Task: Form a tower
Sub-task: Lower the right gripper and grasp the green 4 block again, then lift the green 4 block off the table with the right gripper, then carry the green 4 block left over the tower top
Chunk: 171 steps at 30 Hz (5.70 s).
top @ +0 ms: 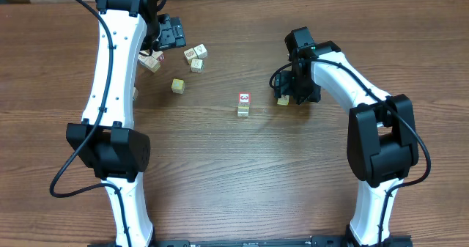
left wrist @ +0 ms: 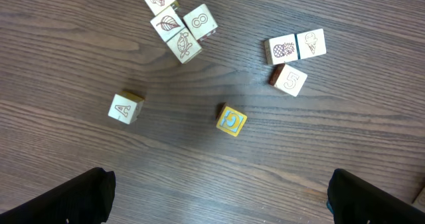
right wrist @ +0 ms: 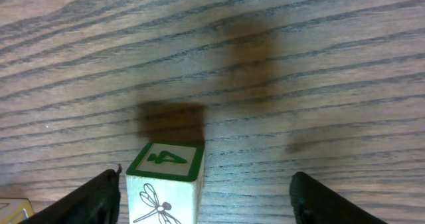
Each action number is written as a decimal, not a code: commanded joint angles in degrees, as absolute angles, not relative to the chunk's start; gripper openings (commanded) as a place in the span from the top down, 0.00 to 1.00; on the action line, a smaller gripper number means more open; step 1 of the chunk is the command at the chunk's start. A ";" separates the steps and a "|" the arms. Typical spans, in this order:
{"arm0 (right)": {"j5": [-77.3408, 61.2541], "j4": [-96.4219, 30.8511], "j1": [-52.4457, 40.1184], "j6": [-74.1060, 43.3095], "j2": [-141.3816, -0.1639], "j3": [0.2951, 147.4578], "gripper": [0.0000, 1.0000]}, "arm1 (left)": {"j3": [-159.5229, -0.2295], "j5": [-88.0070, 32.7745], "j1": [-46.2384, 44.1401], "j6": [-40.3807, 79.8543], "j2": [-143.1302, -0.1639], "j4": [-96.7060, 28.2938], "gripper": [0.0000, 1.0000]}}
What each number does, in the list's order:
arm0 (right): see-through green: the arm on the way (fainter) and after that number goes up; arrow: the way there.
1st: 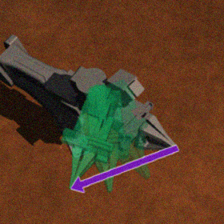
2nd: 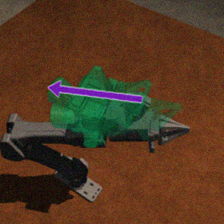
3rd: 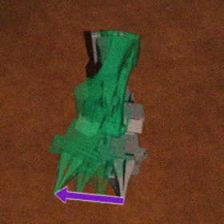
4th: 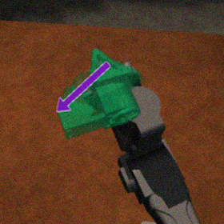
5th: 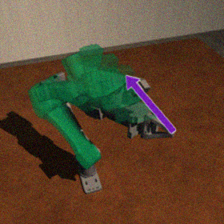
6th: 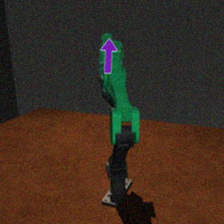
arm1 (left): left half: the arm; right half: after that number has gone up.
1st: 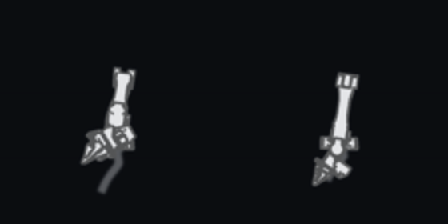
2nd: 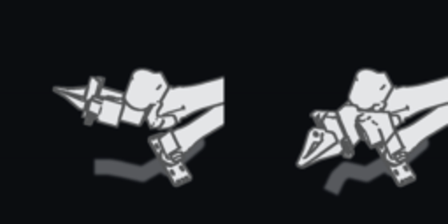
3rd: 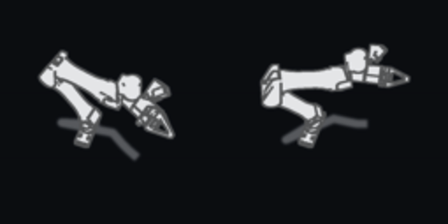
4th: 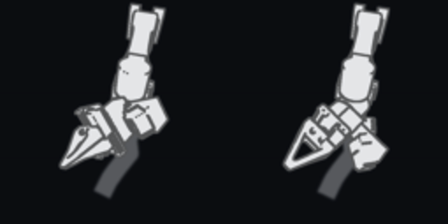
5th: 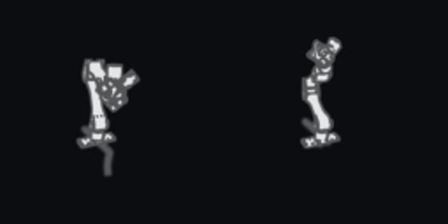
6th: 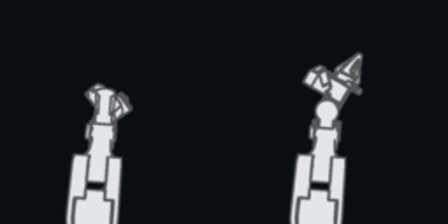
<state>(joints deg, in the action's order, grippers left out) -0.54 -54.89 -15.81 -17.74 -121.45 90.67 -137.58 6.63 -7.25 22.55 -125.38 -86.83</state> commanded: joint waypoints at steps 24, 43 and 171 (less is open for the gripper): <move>0.36 -54.02 -16.51 -17.76 -121.64 90.26 0.49 | -138.47 6.37 -7.42 23.33 -124.60 -86.74 0.01; 4.45 -53.39 -18.85 -19.55 -121.64 90.00 0.58 | -138.47 6.37 -7.42 23.33 -124.60 -86.76 0.01; 1.37 -64.84 -20.60 -22.72 -107.00 95.70 0.93 | -138.47 6.37 -7.42 23.33 -124.60 -86.74 0.00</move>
<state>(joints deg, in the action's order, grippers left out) 1.67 -65.14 -20.34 -22.46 -107.55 94.87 -137.58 6.63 -7.25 22.55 -125.38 -86.83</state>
